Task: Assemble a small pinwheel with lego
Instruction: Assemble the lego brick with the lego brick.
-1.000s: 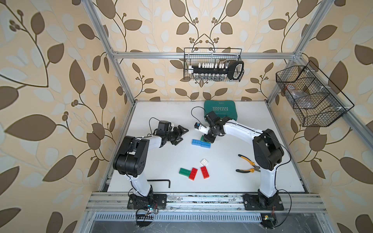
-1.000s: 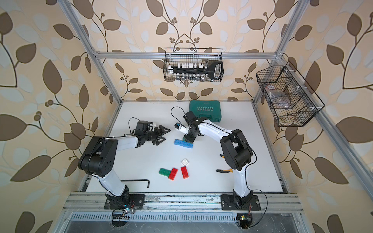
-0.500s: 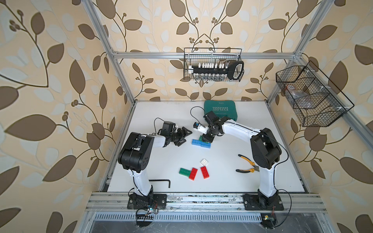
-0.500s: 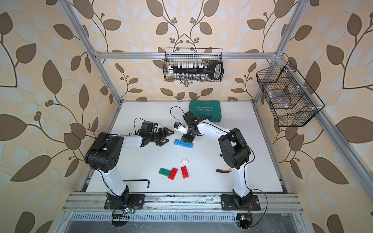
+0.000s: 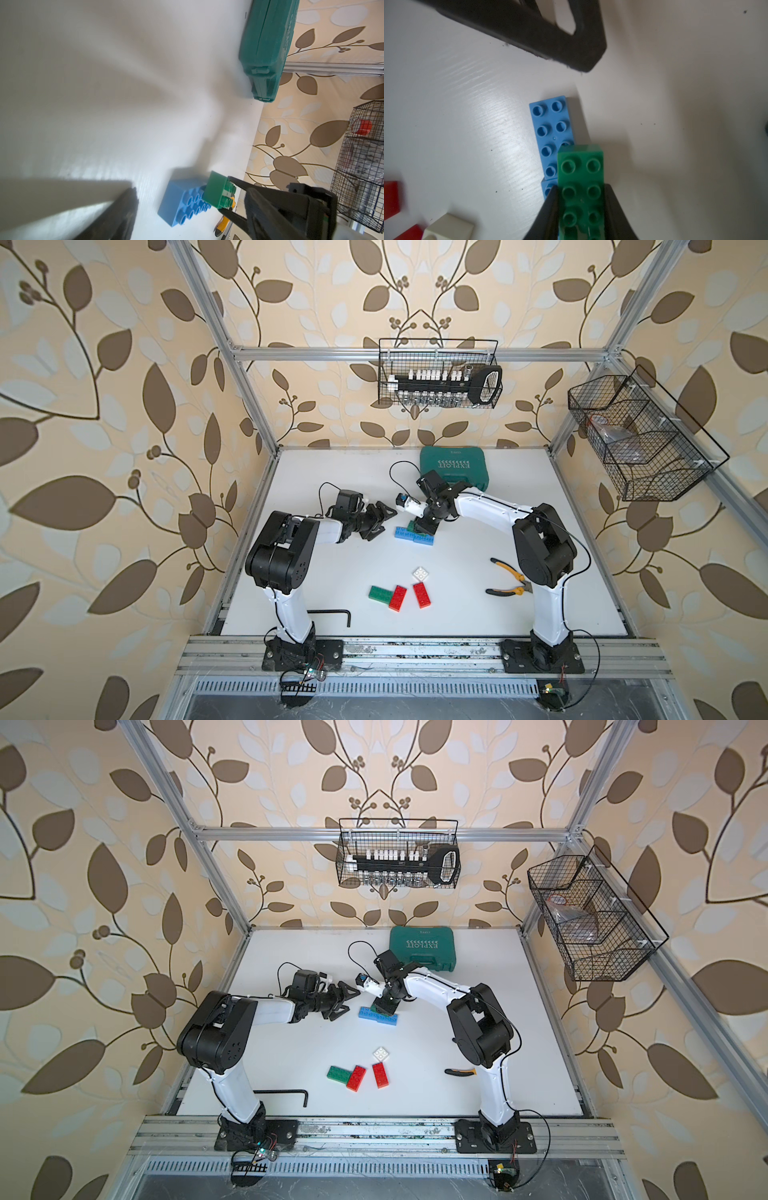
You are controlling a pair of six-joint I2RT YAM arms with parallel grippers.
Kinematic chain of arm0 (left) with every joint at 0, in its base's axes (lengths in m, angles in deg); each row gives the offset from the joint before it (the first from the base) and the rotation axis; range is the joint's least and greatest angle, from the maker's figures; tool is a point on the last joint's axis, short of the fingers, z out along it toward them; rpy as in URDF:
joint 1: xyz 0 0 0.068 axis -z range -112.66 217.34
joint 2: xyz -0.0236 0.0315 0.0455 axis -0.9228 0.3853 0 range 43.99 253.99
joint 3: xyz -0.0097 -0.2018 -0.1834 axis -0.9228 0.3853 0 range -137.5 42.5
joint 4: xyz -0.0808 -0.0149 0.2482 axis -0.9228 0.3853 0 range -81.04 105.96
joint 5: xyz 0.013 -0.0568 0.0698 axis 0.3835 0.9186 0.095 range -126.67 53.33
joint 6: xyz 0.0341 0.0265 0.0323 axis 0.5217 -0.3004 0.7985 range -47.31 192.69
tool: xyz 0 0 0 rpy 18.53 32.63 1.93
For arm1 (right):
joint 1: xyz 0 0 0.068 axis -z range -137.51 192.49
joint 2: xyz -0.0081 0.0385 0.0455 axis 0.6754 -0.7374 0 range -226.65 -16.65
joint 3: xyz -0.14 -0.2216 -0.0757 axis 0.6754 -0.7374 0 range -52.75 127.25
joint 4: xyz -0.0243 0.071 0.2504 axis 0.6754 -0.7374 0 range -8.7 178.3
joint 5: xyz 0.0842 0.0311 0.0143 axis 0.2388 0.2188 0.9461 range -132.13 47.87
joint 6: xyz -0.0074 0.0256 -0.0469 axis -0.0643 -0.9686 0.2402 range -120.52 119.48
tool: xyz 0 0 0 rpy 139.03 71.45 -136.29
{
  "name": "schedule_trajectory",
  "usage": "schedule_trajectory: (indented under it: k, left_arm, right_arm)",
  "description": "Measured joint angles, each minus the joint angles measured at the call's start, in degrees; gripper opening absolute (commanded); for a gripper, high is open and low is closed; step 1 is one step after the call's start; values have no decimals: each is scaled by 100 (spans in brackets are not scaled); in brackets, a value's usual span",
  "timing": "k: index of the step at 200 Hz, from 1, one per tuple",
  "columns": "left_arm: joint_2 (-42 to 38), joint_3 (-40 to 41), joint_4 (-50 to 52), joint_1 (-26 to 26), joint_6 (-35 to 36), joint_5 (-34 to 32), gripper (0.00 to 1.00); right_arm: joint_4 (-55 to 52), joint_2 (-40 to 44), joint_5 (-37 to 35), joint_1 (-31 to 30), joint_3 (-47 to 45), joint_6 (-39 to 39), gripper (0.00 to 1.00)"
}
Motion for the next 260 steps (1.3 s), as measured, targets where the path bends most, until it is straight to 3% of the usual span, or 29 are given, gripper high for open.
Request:
schedule_trajectory:
  k: [190, 260]
  left_arm:
    - [103, 170, -553, 299, -17, 4, 79]
    - [103, 160, -527, 422, 354, -15, 82]
  right_arm:
    - [221, 138, -214, -149, -304, 116, 11]
    - [-101, -72, -463, -201, -26, 210, 10]
